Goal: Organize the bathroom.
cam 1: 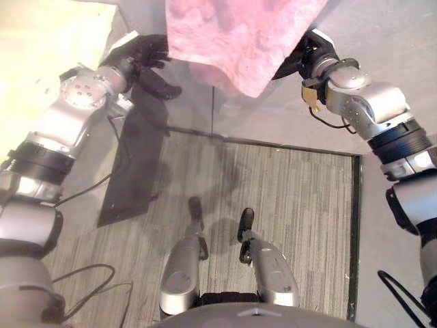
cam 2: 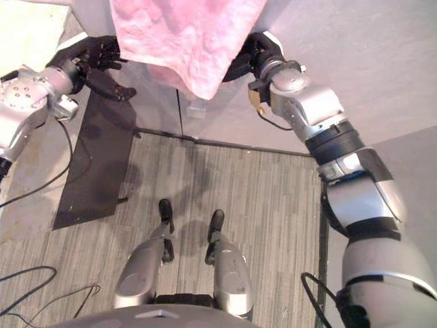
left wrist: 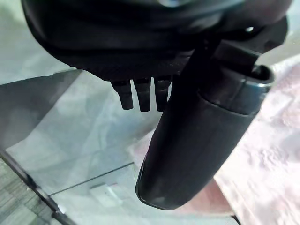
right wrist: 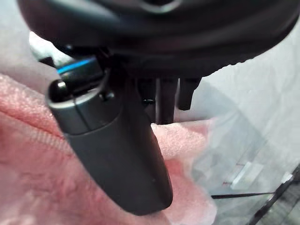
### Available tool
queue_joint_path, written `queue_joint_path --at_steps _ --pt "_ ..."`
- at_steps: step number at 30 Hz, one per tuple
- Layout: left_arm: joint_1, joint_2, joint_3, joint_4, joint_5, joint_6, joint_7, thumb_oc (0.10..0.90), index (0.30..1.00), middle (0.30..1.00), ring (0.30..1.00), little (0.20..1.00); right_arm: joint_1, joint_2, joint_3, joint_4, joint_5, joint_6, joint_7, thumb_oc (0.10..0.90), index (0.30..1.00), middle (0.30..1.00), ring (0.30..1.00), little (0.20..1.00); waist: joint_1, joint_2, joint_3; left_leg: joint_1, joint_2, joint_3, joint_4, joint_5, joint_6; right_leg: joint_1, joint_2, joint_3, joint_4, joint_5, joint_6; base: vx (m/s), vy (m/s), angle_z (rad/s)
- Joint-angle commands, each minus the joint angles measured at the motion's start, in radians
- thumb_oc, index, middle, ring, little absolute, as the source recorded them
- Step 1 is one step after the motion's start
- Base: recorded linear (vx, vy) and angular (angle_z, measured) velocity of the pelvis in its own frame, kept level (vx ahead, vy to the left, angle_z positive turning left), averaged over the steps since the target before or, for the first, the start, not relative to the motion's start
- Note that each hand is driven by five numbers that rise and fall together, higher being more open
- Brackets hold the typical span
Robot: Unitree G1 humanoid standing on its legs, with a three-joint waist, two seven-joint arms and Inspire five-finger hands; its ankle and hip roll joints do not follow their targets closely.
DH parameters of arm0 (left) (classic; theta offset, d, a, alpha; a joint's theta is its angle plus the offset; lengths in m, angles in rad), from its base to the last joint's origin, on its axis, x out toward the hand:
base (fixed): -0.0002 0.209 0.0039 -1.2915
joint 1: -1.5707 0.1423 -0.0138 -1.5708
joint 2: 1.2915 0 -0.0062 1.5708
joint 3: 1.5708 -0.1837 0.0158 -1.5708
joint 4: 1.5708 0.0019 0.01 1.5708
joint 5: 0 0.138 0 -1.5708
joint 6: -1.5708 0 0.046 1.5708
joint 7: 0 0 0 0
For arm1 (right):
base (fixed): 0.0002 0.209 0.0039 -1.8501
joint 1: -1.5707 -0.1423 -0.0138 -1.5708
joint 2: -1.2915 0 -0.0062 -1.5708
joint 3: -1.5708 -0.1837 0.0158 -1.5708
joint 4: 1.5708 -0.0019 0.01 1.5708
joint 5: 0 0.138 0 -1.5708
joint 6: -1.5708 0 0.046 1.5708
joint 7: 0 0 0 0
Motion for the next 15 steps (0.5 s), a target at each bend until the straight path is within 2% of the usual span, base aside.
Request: queue_joint_path --at_steps 1,8,10,13,14,15 --pt "0.040 0.016 0.083 -0.046 0.025 -0.076 -0.026 0.800 0.900 0.900 0.900 0.900 -0.143 -0.319 -0.093 0.175 -0.213 -0.009 -0.174 0.800 0.900 0.900 0.900 0.900 -0.014 -0.005 -0.130 0.107 0.066 -0.005 0.051 -0.112 -0.046 -0.012 -0.022 0.078 0.014 -0.047 0.076 0.00 0.000 0.00" --pt "0.246 0.012 0.169 -0.125 -0.001 -0.071 -0.038 0.800 0.900 0.900 0.900 0.900 0.157 -0.312 -0.253 0.088 -0.415 0.021 -0.152 0.800 0.900 0.900 0.900 0.900 -0.033 0.025 -0.119 0.118 0.068 0.010 0.046 -0.113 -0.044 -0.010 -0.016 0.094 0.011 -0.050 0.071 -0.02 0.025 -0.03" --pt "0.250 0.012 0.171 -0.126 -0.001 -0.071 -0.038 0.800 0.900 0.900 0.900 0.900 0.166 -0.311 -0.259 0.085 -0.421 0.022 -0.149 0.800 0.900 0.900 0.900 0.900 -0.033 0.024 -0.120 0.118 0.068 0.010 0.045 -0.113 -0.044 -0.009 -0.015 0.094 0.011 -0.050 0.071 -0.01 0.016 -0.05" --pt "0.353 0.006 0.236 -0.157 -0.007 -0.068 -0.040 0.800 0.900 0.900 0.900 0.900 0.321 -0.298 -0.340 0.035 -0.534 0.035 -0.138 0.800 0.900 0.900 0.900 0.900 -0.041 0.034 -0.121 0.127 0.068 0.019 0.038 -0.112 -0.043 -0.006 -0.013 0.098 0.010 -0.054 0.071 -0.02 0.017 -0.04" --pt "0.353 0.006 0.236 -0.157 -0.007 -0.068 -0.040 0.800 0.900 0.900 0.900 0.900 0.321 -0.298 -0.340 0.035 -0.534 0.035 -0.138 0.800 0.900 0.900 0.900 0.900 -0.041 0.034 -0.121 0.127 0.068 0.019 0.038 -0.112 -0.043 -0.006 -0.013 0.098 0.010 -0.054 0.071 0.00 -0.005 -0.10" --pt "0.392 -0.001 0.257 -0.167 0.006 -0.075 -0.037 0.800 0.900 0.900 0.900 0.900 0.396 -0.285 -0.375 0.004 -0.561 0.037 -0.151 0.800 0.900 0.900 0.900 0.900 -0.048 0.035 -0.123 0.131 0.069 0.026 0.035 -0.113 -0.042 -0.004 -0.011 0.098 0.008 -0.055 0.072 -0.01 -0.010 -0.09"
